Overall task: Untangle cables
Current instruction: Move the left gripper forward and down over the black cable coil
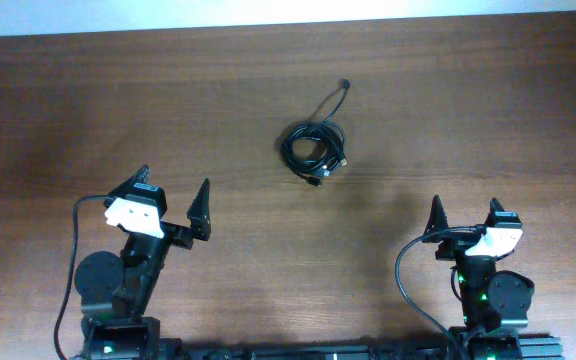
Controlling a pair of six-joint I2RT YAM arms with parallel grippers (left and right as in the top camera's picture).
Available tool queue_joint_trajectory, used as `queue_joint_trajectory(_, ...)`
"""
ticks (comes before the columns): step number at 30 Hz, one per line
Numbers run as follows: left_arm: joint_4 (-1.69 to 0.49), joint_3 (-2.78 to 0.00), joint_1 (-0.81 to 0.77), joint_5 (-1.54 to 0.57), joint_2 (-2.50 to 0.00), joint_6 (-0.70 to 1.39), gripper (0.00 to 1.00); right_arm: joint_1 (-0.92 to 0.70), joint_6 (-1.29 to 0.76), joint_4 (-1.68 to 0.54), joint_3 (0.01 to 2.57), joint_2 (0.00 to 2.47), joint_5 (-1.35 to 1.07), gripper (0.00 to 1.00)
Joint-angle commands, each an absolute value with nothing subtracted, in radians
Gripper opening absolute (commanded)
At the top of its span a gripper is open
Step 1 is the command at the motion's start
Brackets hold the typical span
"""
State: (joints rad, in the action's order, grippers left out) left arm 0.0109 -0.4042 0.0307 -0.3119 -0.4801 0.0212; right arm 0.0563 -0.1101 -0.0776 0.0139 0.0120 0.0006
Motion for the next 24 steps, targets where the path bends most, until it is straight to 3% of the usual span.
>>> queue_joint_trajectory(1,0.014,-0.422,0.035,-0.326,-0.480,0.031,0.99,0.059,-0.121,-0.079,0.006,0.006,0.012,0.99)
queue_joint_trajectory(12,-0.019,-0.515,0.035,-0.326,-0.542,0.031,0.99,0.059,-0.121,-0.079,0.006,0.006,0.012,0.99)
queue_joint_trajectory(24,-0.327,-0.817,0.035,-0.379,-0.847,0.030,0.99,0.059,-0.121,-0.079,0.006,0.006,0.012,0.99)
